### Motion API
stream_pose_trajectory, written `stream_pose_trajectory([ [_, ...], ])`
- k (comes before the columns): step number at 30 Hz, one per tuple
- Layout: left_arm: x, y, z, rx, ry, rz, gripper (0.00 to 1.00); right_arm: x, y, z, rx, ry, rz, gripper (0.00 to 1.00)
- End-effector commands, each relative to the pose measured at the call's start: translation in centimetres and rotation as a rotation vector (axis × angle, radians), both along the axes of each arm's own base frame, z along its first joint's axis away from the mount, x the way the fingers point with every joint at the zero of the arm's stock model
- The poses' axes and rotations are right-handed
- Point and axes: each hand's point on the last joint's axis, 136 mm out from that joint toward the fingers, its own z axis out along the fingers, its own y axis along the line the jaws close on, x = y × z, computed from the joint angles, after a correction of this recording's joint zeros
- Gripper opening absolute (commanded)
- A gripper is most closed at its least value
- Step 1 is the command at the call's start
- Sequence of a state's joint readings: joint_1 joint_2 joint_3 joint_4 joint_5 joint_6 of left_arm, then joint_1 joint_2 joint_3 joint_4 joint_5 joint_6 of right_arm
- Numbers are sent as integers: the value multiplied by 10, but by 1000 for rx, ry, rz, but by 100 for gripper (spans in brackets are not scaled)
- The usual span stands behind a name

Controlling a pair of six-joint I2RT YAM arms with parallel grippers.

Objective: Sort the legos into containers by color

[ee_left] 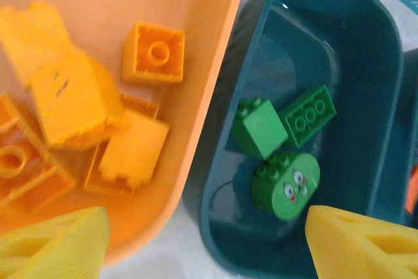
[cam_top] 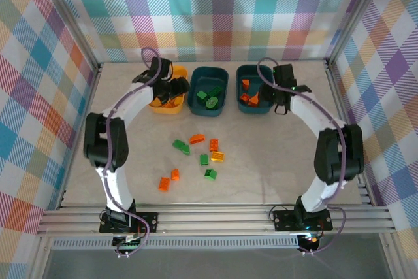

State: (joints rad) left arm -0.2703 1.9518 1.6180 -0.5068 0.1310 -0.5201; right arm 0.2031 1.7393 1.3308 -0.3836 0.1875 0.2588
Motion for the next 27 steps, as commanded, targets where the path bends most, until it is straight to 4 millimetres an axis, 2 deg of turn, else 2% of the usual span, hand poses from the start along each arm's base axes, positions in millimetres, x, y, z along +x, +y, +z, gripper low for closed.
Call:
stream_pose_trajectory([
  [1, -6, -1, -28, 129, 127, -73, 75, 18, 8, -17, 25, 49, 81, 74],
  [4, 0, -15, -38, 156, 130, -122, 73, 33, 2, -34, 16, 88, 77, 72],
  [8, -1, -22, -51, 183, 151, -148, 71, 39, -7, -50, 29, 111, 46, 64],
  [12, -10, -25, -63, 194, 168, -159, 70, 37, -4, -64, 54, 132, 51, 50],
  [17, -16, -41, -65, 151, 160, -200, 70, 32, 5, -69, 111, 132, 66, 28],
  [24, -26, -73, -60, 119, 140, -270, 65, 20, 16, -67, 148, 145, 89, 14],
  [27, -30, -80, -61, 122, 139, -281, 64, 14, 18, -67, 142, 149, 96, 10],
])
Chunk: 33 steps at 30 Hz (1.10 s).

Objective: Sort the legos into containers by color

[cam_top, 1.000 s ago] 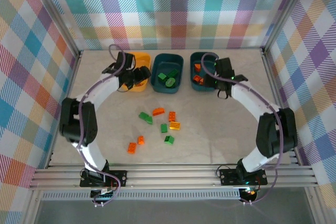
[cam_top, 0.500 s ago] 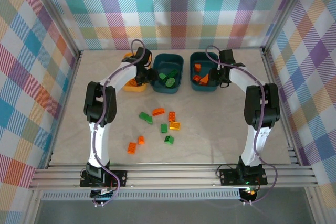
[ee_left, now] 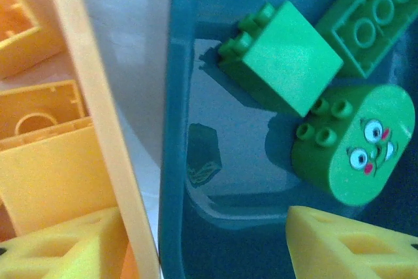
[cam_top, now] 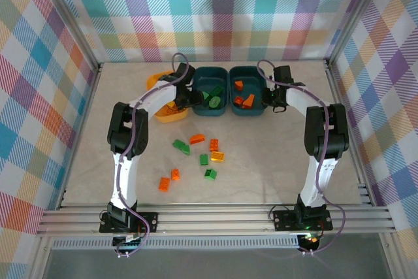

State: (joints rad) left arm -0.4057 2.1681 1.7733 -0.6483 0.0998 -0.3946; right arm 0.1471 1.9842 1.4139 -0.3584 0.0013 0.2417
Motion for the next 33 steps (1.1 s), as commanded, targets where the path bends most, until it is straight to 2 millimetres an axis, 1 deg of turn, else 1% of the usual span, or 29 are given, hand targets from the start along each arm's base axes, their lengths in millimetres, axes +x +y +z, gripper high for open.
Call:
stream_pose_trajectory([
  [1, -13, -19, 7, -26, -2, -58, 63, -10, 9, 12, 30, -16, 28, 9],
  [6, -18, -18, 10, -22, -8, -78, 57, -15, 12, 18, 43, -22, 37, 7],
  [10, -24, -26, 17, -66, -33, -132, 55, -17, 23, 23, 93, -23, 68, 5],
  [12, -26, -25, 21, -60, -56, -162, 55, -17, 28, 23, 120, -19, 74, 6],
  [14, -27, -23, 25, -36, -72, -192, 59, -17, 32, 21, 144, -14, 75, 6],
  [17, -24, -21, 39, -31, -94, -209, 71, -16, 34, 18, 149, -7, 69, 6],
  [20, -22, -23, 64, -49, -137, -223, 84, -16, 33, 16, 150, 1, 53, 6],
  [21, -21, -21, 73, -47, -153, -216, 85, -15, 32, 16, 149, -3, 47, 6],
  [22, -21, -18, 81, -37, -165, -204, 86, -15, 31, 16, 145, -3, 40, 6],
  [24, -19, -4, 90, -7, -175, -155, 86, -15, 28, 16, 136, -3, 21, 6],
  [26, -20, 13, 92, -17, -169, -91, 87, -13, 29, 16, 141, -9, 21, 6],
  [27, -21, 21, 91, -36, -159, -63, 87, -13, 30, 16, 146, -6, 23, 8],
  [28, -24, 28, 90, -49, -153, -38, 87, -13, 31, 16, 150, 0, 23, 14],
  [30, -30, 40, 90, -57, -157, -7, 87, -15, 31, 18, 153, 0, 29, 21],
  [31, -35, 47, 89, -48, -159, 10, 87, -17, 31, 21, 151, -3, 29, 27],
  [32, -39, 55, 90, -28, -168, 30, 87, -19, 30, 25, 146, -8, 27, 37],
  [33, -42, 68, 90, 9, -177, 72, 88, -21, 28, 32, 137, -23, 25, 46],
])
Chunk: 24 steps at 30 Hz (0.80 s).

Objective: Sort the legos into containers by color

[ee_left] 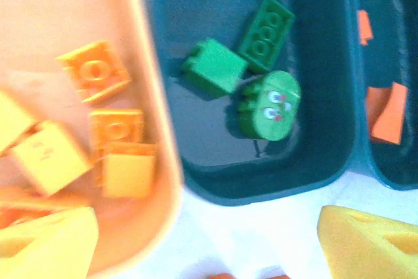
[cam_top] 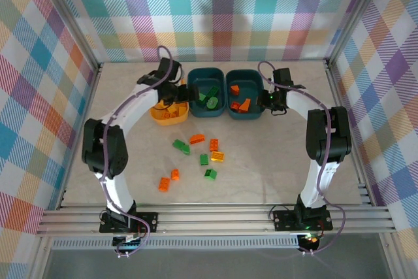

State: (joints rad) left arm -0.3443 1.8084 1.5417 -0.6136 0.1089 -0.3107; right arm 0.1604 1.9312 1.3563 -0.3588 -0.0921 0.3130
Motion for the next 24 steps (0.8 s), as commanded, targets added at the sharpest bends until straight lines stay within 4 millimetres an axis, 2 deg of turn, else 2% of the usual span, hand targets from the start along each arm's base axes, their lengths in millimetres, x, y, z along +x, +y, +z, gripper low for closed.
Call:
stream_pose_trajectory([
  [1, -11, 39, 0, 58, -11, 150, 90, -4, 7, 36, 16, -78, 14, 50],
  [3, -15, 64, -3, 45, -16, 253, 90, -12, 5, 53, 3, -107, 7, 55],
  [6, -23, 108, -14, 45, 4, 416, 88, -36, 11, 70, -34, -136, 3, 60],
  [9, -30, 133, -27, 84, 33, 486, 85, -76, 47, 78, -76, -152, 102, 63],
  [11, -33, 145, -36, 97, 44, 523, 80, -110, 79, 68, -116, -130, 205, 67],
  [14, -33, 155, -46, 74, 44, 544, 76, -156, 118, 46, -116, -51, 309, 72],
  [17, -26, 156, -57, 34, 45, 522, 71, -192, 147, 28, -140, -3, 383, 78],
  [20, -15, 150, -67, 12, 51, 468, 66, -214, 167, 12, -185, 26, 460, 79],
  [24, -5, 146, -75, 14, 49, 438, 56, -225, 177, -3, -190, 65, 495, 80],
])
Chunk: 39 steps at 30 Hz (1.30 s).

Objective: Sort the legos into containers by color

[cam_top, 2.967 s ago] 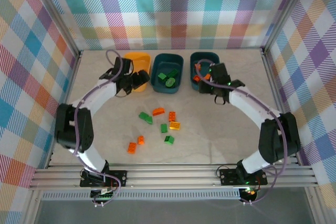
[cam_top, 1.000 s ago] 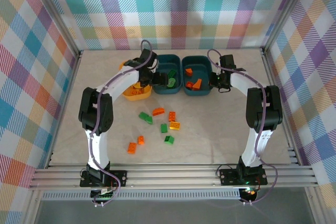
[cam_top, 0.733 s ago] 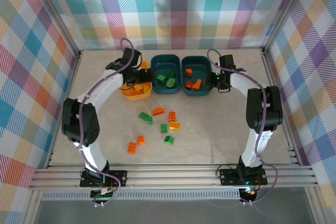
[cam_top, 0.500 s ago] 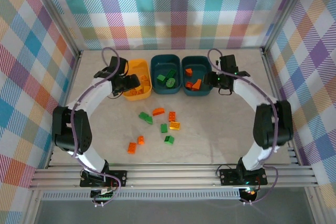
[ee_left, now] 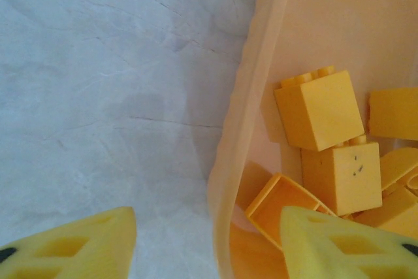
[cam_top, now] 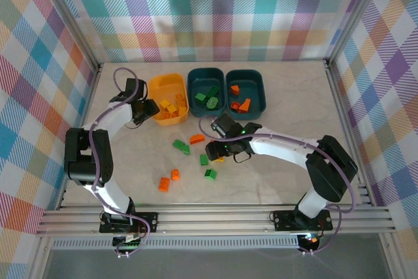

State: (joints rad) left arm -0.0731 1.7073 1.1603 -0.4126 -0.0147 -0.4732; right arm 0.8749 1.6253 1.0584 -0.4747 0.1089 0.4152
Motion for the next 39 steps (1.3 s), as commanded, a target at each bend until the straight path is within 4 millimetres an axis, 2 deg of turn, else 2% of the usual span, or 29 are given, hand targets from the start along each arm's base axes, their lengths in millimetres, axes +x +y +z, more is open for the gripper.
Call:
stream_pose_trajectory([
  [1, 19, -3, -1, -15, -39, -41, 54, -3, -2, -7, -22, 19, -29, 80],
  [6, 33, 0, -6, 25, -33, -54, 41, -3, 1, -7, -12, 22, -20, 78],
  [12, 51, 6, -6, 86, -21, -76, 34, -11, 6, -24, -26, 75, -6, 77],
  [16, 61, 5, -9, 94, -28, -99, 29, -6, 8, -31, -42, 75, -32, 80],
  [27, 84, 1, -17, 114, -31, -153, 26, -4, 24, -44, -37, 105, -38, 81],
  [34, 99, -4, -16, 99, -34, -179, 27, 3, 23, -48, -66, 85, -50, 73],
  [39, 97, -12, -14, 49, -43, -186, 31, 4, 23, -45, -64, 78, -57, 66],
])
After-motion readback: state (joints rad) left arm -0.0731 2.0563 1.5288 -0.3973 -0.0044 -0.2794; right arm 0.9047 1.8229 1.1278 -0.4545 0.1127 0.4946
